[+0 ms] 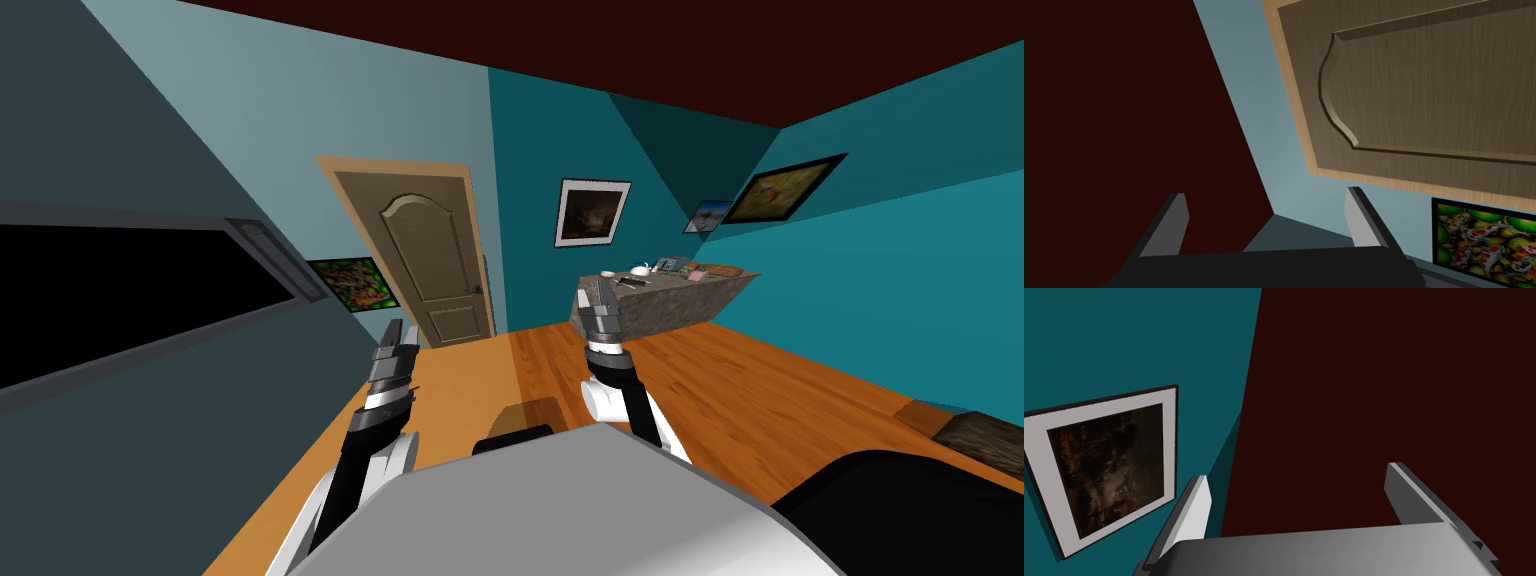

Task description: Push the door open

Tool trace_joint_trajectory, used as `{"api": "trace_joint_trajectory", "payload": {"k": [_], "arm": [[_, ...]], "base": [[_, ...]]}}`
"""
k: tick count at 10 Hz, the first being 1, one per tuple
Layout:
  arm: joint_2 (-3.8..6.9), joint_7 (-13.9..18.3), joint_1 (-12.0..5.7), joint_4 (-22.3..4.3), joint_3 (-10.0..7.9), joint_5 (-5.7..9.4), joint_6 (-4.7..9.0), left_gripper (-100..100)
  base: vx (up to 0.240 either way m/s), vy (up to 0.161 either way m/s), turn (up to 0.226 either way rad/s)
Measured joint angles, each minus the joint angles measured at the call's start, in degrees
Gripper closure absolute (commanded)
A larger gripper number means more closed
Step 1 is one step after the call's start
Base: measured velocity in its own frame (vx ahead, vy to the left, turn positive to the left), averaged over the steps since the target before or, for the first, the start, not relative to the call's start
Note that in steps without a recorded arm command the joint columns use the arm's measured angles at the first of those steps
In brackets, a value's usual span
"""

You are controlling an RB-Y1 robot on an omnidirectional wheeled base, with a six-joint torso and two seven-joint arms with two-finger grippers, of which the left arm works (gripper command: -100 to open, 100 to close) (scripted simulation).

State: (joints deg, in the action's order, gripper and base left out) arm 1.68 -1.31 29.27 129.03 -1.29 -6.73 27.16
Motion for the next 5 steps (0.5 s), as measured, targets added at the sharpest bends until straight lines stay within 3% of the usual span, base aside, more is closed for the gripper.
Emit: {"api": "trace_joint_trajectory", "payload": {"k": [5], "arm": [[1.45,1.2,-2.45,-6.2,-0.78,0.11,0.79,-100]], "base": [[0.166,-0.014,-0.001]]}}
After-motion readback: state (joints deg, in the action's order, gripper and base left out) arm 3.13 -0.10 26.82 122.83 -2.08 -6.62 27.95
